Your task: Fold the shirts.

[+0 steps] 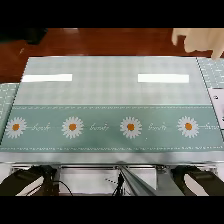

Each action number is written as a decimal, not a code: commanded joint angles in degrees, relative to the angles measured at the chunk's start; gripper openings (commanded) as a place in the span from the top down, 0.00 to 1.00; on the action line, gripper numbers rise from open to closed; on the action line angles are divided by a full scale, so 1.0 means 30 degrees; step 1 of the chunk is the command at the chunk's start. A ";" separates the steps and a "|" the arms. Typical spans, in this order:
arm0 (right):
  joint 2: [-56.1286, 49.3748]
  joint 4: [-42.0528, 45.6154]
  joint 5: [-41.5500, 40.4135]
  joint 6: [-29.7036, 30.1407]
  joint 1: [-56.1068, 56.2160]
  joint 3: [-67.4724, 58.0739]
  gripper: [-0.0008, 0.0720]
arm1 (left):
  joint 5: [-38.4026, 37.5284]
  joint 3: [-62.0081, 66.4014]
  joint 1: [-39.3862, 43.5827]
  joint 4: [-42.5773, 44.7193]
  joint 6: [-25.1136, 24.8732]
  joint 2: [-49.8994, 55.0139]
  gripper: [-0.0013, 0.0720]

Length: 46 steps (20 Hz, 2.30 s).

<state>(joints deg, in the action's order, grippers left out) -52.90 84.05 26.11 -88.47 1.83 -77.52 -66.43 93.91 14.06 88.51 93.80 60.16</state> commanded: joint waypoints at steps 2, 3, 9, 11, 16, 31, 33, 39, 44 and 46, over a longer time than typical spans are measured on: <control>0.3621 -0.1741 0.3555 0.0262 0.2951 -0.0641 0.96 | -0.3220 0.1311 0.0000 0.0007 -0.0015 -0.2200 0.01; 0.3912 -0.2353 0.4721 0.0262 0.3548 -0.0641 0.96 | -0.3803 0.1311 0.0000 0.0007 -0.0015 -0.2572 0.01; 0.1290 -0.4044 1.1154 0.0277 0.9180 -0.0211 0.96 | -0.5945 -0.0044 -0.0007 0.0015 -0.0022 -0.2907 0.01; -0.0335 -0.3198 1.0775 0.0576 1.1227 0.0743 0.96 | -0.5938 -0.1355 -0.0015 0.0015 -0.0022 -0.2878 0.01; -0.4080 -0.1268 1.0528 0.0721 1.2626 0.3177 0.96 | -0.5231 -0.5472 -0.0015 0.0000 -0.0007 -0.2885 0.01; -0.3570 0.6805 1.1417 -0.1668 1.0484 0.5588 0.24 | -0.0954 -1.2138 -0.0015 -0.6054 -0.2514 -0.0721 0.01; -0.2047 0.6521 1.2203 -0.1625 0.7606 0.5588 0.24 | -0.1239 -1.2568 -0.0044 -0.6164 -0.2586 -0.0714 0.01; -0.0364 -0.2266 1.4229 0.3789 -0.2878 0.6295 0.24 | 0.0306 -1.7711 -0.0044 -1.1213 -0.4539 -0.0707 0.02; -0.0364 -0.7978 1.3726 0.6834 -0.7104 0.9071 0.24 | 0.3439 -2.1281 -0.0036 -1.5293 -0.6382 -0.0219 0.02; -0.0364 -0.8189 1.3610 0.7118 -0.7373 0.9930 0.24 | 0.3687 -2.1405 -0.0022 -1.6997 -0.7410 0.0896 0.02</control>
<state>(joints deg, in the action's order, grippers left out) -54.17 66.67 67.31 -71.35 -16.08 -51.42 -58.92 32.71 13.98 46.35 76.20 60.14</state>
